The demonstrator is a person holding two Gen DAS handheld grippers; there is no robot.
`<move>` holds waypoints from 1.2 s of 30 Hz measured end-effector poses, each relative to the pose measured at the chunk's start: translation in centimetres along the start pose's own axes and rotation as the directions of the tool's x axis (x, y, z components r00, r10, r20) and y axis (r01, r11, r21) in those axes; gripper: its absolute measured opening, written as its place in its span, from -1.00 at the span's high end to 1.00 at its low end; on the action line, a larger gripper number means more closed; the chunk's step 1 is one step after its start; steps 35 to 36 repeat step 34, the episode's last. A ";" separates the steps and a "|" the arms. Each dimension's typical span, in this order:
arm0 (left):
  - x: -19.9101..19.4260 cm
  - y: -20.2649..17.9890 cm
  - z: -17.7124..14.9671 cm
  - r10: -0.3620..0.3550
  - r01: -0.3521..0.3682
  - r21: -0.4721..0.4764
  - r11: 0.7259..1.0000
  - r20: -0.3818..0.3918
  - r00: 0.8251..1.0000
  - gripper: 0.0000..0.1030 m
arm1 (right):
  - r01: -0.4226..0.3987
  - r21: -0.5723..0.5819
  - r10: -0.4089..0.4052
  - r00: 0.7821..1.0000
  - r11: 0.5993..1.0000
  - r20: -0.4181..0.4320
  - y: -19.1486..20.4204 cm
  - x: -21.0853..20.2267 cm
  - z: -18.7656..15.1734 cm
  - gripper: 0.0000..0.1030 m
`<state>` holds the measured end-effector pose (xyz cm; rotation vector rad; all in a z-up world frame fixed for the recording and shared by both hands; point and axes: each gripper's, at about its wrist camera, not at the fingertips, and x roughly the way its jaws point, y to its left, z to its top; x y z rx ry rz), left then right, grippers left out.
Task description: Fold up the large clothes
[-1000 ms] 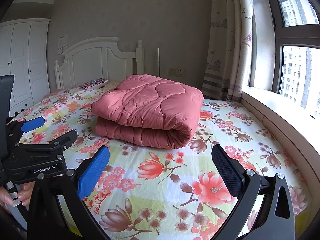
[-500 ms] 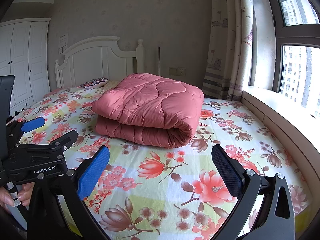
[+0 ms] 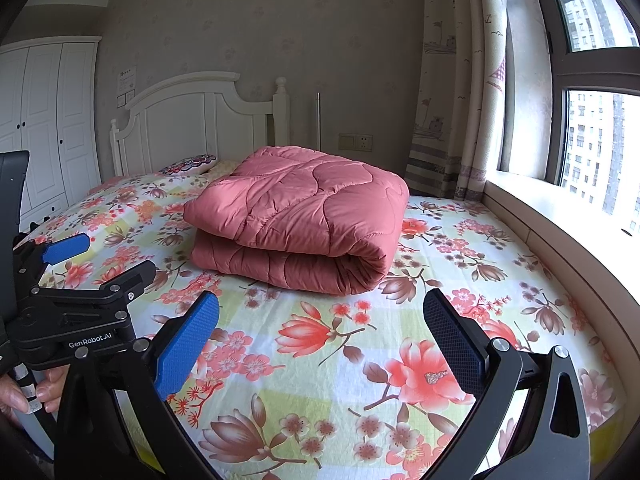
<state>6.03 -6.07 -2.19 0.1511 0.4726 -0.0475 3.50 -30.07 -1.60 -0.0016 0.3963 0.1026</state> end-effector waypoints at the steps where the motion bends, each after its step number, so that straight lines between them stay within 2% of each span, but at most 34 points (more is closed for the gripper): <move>1: -0.1 0.0 -0.1 0.001 -0.001 0.000 1.000 0.001 1.000 -0.96 | -0.001 0.000 0.001 1.000 1.000 0.000 0.0 0.0 0.0 -0.90; 18: 0.7 -0.2 -0.1 -0.016 0.016 0.012 1.000 -0.003 1.000 -0.96 | -0.015 -0.009 0.015 1.000 1.000 -0.021 0.1 0.5 -0.6 -0.90; 22: 1.4 -0.4 -0.2 -0.052 0.052 0.011 0.999 -0.011 0.999 -0.96 | -0.020 -0.002 0.019 0.999 1.000 -0.034 -0.1 1.0 -0.7 -0.90; 25: 1.5 -0.5 -0.1 -0.081 0.080 0.013 0.997 0.017 0.997 -0.96 | -0.028 0.006 0.028 0.999 1.000 -0.046 -0.4 1.5 -0.6 -0.90; 27: 2.2 0.1 0.7 -0.100 0.098 0.048 0.994 0.033 0.994 -0.96 | -0.034 0.007 0.034 0.998 0.999 -0.055 -0.9 1.9 -0.3 -0.90; 29: 4.0 2.1 2.2 -0.080 0.079 0.074 0.994 0.009 0.997 -0.96 | -0.033 0.021 0.034 0.998 0.999 -0.060 -2.5 2.3 0.7 -0.90; 31: 6.6 5.9 4.0 -0.028 0.029 0.077 0.997 -0.020 0.999 -0.96 | -0.005 0.012 0.006 0.997 1.000 -0.072 -5.2 2.8 2.3 -0.90; 33: 9.5 11.0 5.7 0.074 -0.071 0.069 0.995 -0.035 0.997 -0.96 | 0.093 -0.023 -0.094 0.991 0.995 -0.094 -9.6 3.3 4.6 -0.90; 34: 11.7 14.7 6.8 0.152 -0.149 0.066 0.987 -0.056 0.987 -0.96 | 0.146 -0.025 -0.148 0.984 0.989 -0.103 -11.8 3.4 5.4 -0.90; 36: 11.7 14.7 6.8 0.152 -0.149 0.066 0.987 -0.056 0.987 -0.96 | 0.146 -0.025 -0.148 0.984 0.989 -0.103 -11.8 3.4 5.4 -0.90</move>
